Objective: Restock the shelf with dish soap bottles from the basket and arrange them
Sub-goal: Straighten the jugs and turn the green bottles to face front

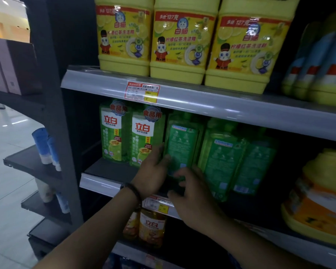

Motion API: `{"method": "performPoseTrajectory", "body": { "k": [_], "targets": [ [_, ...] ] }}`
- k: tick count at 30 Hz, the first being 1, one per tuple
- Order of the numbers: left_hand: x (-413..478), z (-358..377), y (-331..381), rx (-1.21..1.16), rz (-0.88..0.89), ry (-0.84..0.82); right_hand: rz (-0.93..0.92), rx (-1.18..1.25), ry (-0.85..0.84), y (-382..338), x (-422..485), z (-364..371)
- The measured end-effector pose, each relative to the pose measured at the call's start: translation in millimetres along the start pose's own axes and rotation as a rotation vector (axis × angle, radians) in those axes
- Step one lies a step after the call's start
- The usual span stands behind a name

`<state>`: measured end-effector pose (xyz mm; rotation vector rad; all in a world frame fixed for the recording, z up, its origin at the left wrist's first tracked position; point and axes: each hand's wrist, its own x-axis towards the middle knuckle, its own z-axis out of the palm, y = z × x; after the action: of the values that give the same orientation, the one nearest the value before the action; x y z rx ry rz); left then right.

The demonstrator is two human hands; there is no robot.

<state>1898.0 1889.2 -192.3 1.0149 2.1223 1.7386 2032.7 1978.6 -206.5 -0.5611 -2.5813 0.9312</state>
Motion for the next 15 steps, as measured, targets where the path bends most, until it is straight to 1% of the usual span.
{"method": "performPoseTrajectory", "body": {
  "k": [3, 7, 9, 11, 15],
  "targets": [
    [7, 6, 11, -0.108, -0.102, 0.002, 0.009, 0.13, 0.006, -2, 10, -4],
    [14, 6, 11, -0.216, -0.178, 0.005, 0.082, 0.273, -0.077, -5, 19, -7],
    [12, 5, 9, -0.249, -0.158, 0.005, 0.083, 0.353, -0.106, -5, 18, -8],
    [8, 2, 7, -0.244, -0.132, 0.017, 0.029, 0.353, -0.091, -3, 15, -11],
    [-5, -12, -3, -0.246, -0.114, 0.029, -0.026, 0.33, -0.098, -2, 3, -15]
  ]
}}
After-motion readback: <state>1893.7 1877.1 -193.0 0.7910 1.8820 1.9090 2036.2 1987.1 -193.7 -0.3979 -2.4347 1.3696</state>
